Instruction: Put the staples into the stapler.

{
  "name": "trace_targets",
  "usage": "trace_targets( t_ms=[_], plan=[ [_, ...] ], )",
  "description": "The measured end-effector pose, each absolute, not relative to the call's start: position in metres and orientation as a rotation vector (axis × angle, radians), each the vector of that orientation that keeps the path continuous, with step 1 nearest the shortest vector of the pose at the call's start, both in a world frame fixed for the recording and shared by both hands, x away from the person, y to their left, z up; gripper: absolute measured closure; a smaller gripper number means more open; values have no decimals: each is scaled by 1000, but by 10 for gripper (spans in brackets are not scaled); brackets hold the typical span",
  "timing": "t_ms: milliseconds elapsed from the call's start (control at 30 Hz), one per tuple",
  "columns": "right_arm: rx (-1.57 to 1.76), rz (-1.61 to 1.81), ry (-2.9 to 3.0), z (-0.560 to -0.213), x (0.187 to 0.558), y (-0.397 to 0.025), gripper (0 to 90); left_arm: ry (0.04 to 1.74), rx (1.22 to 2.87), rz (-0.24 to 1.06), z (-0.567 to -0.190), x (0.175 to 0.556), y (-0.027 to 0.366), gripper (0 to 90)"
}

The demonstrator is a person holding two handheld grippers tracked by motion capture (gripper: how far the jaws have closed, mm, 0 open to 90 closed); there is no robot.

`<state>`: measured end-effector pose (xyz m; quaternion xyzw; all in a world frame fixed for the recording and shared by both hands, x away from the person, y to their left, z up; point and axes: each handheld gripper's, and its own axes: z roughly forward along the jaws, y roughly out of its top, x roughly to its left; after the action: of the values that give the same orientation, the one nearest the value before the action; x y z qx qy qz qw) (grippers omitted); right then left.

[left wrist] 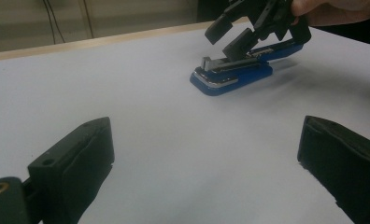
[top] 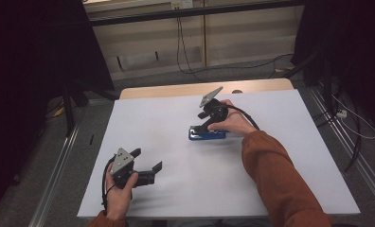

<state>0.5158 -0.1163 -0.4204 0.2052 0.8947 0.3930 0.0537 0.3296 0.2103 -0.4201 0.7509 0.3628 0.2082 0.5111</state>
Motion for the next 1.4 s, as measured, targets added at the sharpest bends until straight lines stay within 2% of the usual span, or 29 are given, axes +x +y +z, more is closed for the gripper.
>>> trace_targets(
  t_ms=[67,133,467,1400],
  plan=[
    [644,1198,2706,-421,515,-119,232,875,1808,500,-420,330,210,39],
    [688,1199,2680,-422,514,-121,150,875,1810,501,-420,330,210,39],
    [770,1240,2590,-417,506,-136,77,879,1809,499,-421,331,211,39],
    [1044,1262,2284,-410,471,-181,53,876,1798,494,-420,329,209,40]
  ],
)
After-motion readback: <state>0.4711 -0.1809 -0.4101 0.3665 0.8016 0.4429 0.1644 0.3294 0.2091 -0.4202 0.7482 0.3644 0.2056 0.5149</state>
